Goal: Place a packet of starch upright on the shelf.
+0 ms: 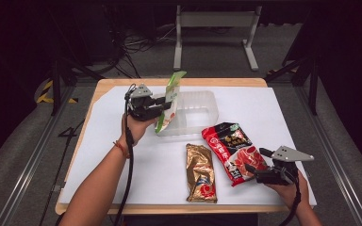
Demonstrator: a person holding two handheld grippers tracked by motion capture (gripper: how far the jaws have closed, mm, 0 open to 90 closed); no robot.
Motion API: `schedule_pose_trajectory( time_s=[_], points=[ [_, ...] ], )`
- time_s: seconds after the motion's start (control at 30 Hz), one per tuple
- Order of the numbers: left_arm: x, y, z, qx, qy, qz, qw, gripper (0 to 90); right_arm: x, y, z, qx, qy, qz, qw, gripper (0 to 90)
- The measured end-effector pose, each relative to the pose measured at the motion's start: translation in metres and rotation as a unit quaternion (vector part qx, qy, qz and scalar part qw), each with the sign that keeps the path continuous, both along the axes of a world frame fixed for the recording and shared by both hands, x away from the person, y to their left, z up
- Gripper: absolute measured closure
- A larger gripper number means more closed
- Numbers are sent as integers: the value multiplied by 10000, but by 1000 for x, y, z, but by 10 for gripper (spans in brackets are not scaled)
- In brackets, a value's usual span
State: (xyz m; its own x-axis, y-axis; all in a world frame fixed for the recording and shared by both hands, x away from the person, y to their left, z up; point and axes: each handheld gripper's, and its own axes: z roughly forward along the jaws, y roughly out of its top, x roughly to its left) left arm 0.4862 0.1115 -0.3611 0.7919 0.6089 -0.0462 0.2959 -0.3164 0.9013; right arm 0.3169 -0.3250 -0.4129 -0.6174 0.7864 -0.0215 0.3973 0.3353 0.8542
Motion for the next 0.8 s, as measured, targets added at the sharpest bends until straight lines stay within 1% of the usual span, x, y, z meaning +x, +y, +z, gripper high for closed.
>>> schedule_pose_trajectory(
  time_s=[0.03, 0.07, 0.1, 0.17, 0.23, 0.27, 0.3, 0.33, 0.37, 0.4, 0.43, 0.47, 0.5, 0.53, 0.57, 0.6, 0.73, 0.77, 0.8],
  points=[
    [-2, 1, -2, 115, 6, -69, 9999, 653, 0, 0, 0, -5, 7, 5, 10000, 179],
    [-6, 3, -5, 271, -89, -129, 9995, 651, 0, 0, 0, -10, 14, 13, 10000, 179],
    [-6, 3, -5, 271, -89, -129, 9995, 644, 1, 1, -1, -17, 19, 18, 10000, 179],
    [-12, 8, -9, 411, -222, -142, 9988, 646, 1, 1, -1, -22, 21, 25, 10000, 179],
    [-17, 14, -11, 426, -277, -170, 9986, 643, 1, 2, -1, -44, 16, 22, 10000, 179],
    [-18, 16, -12, 471, -271, -179, 9984, 637, 1, 2, -1, -53, 23, 29, 10000, 179],
    [-19, 17, -14, 522, -208, -242, 9981, 647, 1, 2, -1, -59, 25, 26, 10000, 179],
    [-22, 17, -17, 623, -218, -271, 9975, 644, 1, 3, -1, -54, 21, 24, 10000, 179],
    [-27, 16, -23, 940, -296, -325, 9946, 659, 1, 2, -1, -61, 28, 20, 10000, 179],
    [-27, 16, -23, 940, -296, -325, 9946, 677, 1, 2, -2, -63, 33, 17, 10000, 179],
    [-31, 12, -28, 1202, -273, -438, 9914, 681, 1, 2, -2, -64, 40, 18, 10000, 179],
    [-31, 12, -28, 1202, -273, -438, 9914, 682, 1, 2, -2, -64, 40, 18, 10000, 179],
    [-33, 8, -31, 1487, -309, -450, 9874, 682, 1, 3, -2, -70, 38, 24, 10000, 179],
    [-33, 5, -33, 1643, -287, -508, 9847, 704, 1, 3, -2, -85, 41, 29, 10000, 179],
    [-33, 3, -34, 1742, -298, -500, 9830, 720, 1, 3, -2, -91, 36, 36, 9999, 179],
    [-34, 2, -36, 1782, -341, -470, 9823, 720, 1, 4, -2, -95, 32, 44, 9999, 179],
    [-30, 3, -38, 1774, -364, -396, 9827, 745, 1, 3, -2, -90, 37, 35, 9999, 179],
    [-29, 3, -40, 1728, -314, -367, 9838, 745, 1, 3, -2, -86, 38, 33, 10000, 179],
    [-27, 3, -41, 1711, -299, -333, 9842, 757, 1, 3, -2, -89, 35, 34, 9999, 179]
  ],
)
